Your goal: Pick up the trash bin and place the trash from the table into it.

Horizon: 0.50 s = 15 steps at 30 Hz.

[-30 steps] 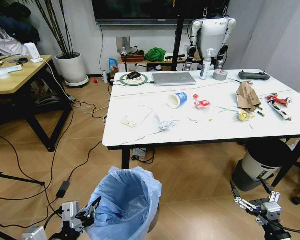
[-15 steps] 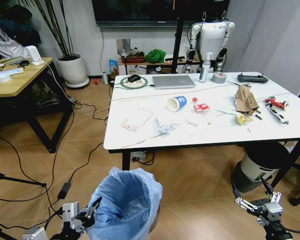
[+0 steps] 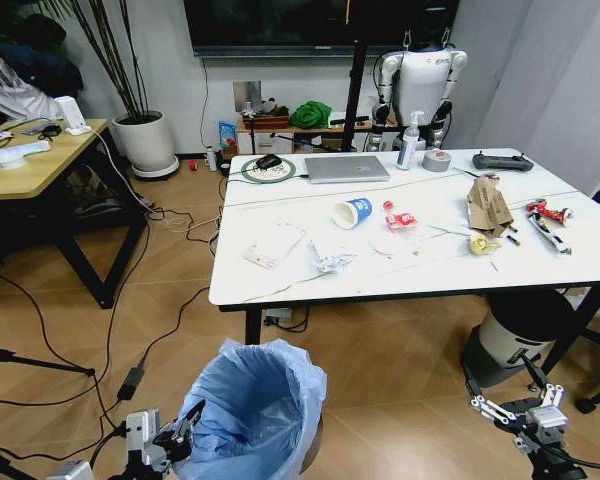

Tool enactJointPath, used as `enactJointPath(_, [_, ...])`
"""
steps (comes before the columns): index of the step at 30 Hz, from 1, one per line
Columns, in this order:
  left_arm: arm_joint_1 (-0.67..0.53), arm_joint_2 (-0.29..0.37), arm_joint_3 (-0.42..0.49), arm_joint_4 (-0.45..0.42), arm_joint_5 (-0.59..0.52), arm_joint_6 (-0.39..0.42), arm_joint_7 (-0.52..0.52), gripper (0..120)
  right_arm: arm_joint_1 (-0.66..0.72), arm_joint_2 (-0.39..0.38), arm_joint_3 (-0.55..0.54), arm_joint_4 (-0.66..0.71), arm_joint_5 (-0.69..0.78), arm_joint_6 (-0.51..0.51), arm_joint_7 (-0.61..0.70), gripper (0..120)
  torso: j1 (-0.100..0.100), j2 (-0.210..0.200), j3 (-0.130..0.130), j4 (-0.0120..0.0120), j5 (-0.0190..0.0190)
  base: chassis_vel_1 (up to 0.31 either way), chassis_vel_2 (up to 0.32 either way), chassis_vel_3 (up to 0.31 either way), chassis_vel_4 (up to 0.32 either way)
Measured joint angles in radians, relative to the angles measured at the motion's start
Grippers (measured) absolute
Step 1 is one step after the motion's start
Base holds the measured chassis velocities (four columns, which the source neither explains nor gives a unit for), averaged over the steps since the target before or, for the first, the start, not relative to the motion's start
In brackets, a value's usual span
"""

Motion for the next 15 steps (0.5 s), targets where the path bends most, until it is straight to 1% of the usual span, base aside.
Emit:
enactJointPath(9, [-0.002, 0.0, -0.003, -0.001, 0.009, -0.001, 0.0, 0, -0.011, 0.002, 0.003, 0.013, -0.006, 0.003, -0.002, 100, 0.02, 0.046, 0.026, 0.0, 0.0, 0.0, 0.0, 0.0, 0.0])
enactJointPath(15, [-0.006, -0.004, 0.001, 0.007, 0.067, -0.023, -0.006, 0, -0.017, 0.005, 0.003, 0.019, -0.008, 0.003, -0.002, 100, 0.034, 0.076, 0.041, 0.0, 0.0, 0.0, 0.0, 0.0, 0.0])
